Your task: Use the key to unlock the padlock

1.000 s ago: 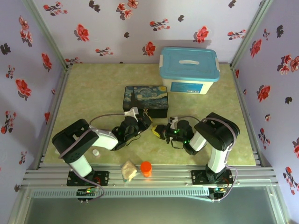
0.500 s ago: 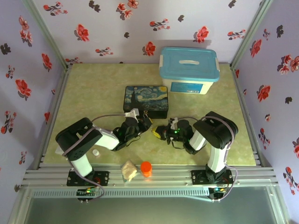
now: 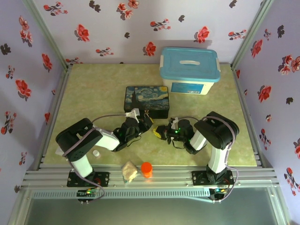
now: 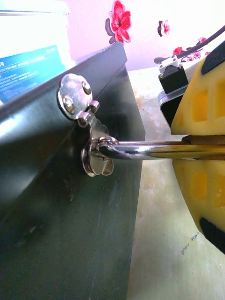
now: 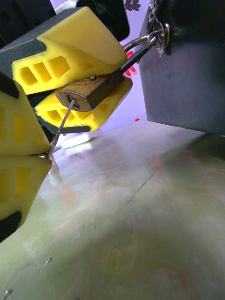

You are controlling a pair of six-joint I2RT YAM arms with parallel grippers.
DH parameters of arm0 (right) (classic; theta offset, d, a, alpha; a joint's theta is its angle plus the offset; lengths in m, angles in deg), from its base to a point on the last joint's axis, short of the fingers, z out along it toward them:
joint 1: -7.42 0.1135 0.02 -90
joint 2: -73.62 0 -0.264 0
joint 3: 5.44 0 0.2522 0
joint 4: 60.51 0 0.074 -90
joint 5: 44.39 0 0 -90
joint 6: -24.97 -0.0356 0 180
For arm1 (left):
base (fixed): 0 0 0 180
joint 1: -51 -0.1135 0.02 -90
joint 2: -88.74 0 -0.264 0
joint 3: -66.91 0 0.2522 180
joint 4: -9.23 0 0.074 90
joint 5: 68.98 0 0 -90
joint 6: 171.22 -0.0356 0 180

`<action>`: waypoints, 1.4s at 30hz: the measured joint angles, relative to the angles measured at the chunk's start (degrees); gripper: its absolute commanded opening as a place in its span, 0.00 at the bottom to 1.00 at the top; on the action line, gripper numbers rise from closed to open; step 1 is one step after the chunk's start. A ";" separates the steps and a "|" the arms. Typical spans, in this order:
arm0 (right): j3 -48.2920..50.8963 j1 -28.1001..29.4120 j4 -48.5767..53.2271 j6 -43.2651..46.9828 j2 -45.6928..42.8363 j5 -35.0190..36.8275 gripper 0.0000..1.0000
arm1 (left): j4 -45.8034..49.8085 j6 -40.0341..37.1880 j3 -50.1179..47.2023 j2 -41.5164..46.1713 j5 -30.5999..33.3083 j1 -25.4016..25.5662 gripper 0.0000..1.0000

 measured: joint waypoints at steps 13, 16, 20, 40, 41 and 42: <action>-0.13 0.00 0.26 -0.02 0.02 -1.49 0.00 | -0.15 -2.19 0.00 -0.09 -0.92 0.00 0.00; -0.15 0.00 0.42 -0.02 0.22 -1.77 0.00 | -0.26 -3.04 0.00 -0.35 -1.38 0.00 0.00; -0.17 -0.07 0.61 0.00 0.35 -2.54 0.00 | -1.27 -3.74 0.00 -1.05 -2.14 0.00 0.00; 0.13 -2.29 1.99 0.02 0.35 -6.32 0.00 | -1.07 -7.37 0.17 -1.46 -4.72 -0.02 0.00; 0.15 -2.29 2.12 0.02 0.35 -6.40 0.00 | -0.74 -7.56 0.20 -1.42 -4.70 -0.02 0.00; 0.22 -2.29 2.16 0.02 0.35 -6.45 0.00 | -0.48 -7.72 0.20 -1.38 -4.70 -0.02 0.00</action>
